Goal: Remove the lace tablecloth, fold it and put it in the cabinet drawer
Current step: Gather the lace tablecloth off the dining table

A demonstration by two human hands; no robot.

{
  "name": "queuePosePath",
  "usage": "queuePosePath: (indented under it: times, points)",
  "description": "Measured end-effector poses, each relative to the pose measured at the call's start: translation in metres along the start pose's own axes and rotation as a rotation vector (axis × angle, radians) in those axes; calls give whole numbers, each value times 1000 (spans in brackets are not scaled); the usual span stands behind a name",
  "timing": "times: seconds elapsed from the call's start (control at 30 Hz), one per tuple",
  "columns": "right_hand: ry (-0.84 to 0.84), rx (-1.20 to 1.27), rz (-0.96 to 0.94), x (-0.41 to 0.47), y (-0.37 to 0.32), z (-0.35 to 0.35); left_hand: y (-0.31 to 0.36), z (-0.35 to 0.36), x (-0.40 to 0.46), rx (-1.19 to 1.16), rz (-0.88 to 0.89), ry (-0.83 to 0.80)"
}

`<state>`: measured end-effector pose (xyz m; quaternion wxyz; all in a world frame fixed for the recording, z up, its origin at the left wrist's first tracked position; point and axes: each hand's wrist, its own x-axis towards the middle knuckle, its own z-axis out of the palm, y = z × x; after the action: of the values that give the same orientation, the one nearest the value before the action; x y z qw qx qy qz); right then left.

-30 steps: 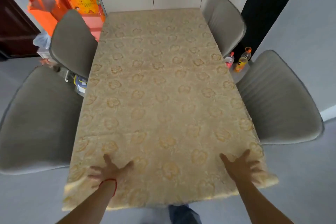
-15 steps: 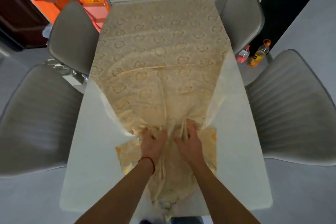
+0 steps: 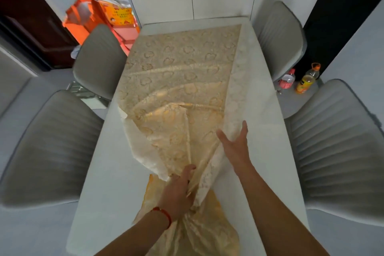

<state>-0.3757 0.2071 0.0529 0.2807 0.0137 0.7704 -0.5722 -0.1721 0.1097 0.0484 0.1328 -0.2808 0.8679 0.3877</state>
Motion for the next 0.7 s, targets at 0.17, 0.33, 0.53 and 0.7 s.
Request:
queuePosePath:
  times: [0.17,0.33,0.53,0.7]
  points:
    - [-177,-469,-61,23,-2,16,-28,-22,-20,114,116,60]
    - [-671,-648,-473,-49,12,24,-18,-86,25,361,321,124]
    - [-765,-375,-183,-67,-6,11,-5,-91,40,701,500,-329]
    - [-143,-584,-5,-1,4,8,-31,-83,-17,592,630,-367]
